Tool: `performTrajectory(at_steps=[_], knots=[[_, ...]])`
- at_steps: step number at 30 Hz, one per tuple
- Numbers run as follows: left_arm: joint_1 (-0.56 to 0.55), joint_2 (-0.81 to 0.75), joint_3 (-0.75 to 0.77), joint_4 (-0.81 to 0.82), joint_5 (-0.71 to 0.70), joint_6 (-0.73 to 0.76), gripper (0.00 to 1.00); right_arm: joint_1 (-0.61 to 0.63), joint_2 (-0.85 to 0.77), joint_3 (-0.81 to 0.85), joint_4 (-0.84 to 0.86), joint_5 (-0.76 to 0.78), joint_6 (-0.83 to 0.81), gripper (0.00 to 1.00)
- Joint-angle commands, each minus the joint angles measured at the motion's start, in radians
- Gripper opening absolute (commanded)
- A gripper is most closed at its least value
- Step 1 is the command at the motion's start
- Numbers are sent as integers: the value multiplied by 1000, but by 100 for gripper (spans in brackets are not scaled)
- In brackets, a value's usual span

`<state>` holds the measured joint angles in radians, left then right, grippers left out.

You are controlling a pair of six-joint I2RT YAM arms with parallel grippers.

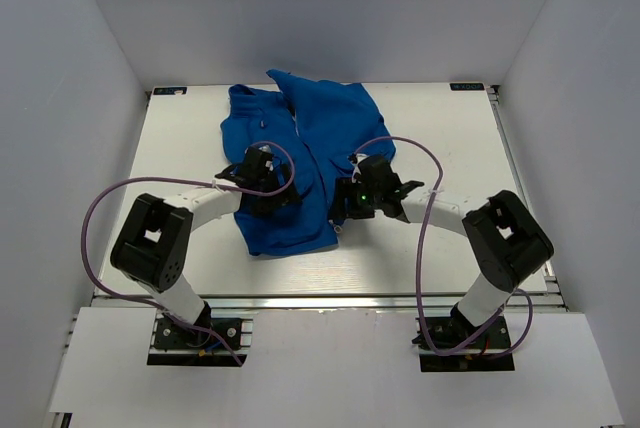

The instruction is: Zip up the jacket

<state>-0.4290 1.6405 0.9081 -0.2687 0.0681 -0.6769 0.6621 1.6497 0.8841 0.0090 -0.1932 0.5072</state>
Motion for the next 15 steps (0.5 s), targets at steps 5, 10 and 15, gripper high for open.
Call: performTrajectory(at_steps=[5, 10, 15], knots=[[13, -50, -38, -29, -33, 27, 98, -1, 44, 49, 40, 60, 54, 53], [13, -80, -37, -43, -47, 28, 98, -1, 42, 41, 49, 52, 56, 21], [12, -105, -20, -56, -85, 37, 98, -1, -47, 32, -7, 95, 7, 10]])
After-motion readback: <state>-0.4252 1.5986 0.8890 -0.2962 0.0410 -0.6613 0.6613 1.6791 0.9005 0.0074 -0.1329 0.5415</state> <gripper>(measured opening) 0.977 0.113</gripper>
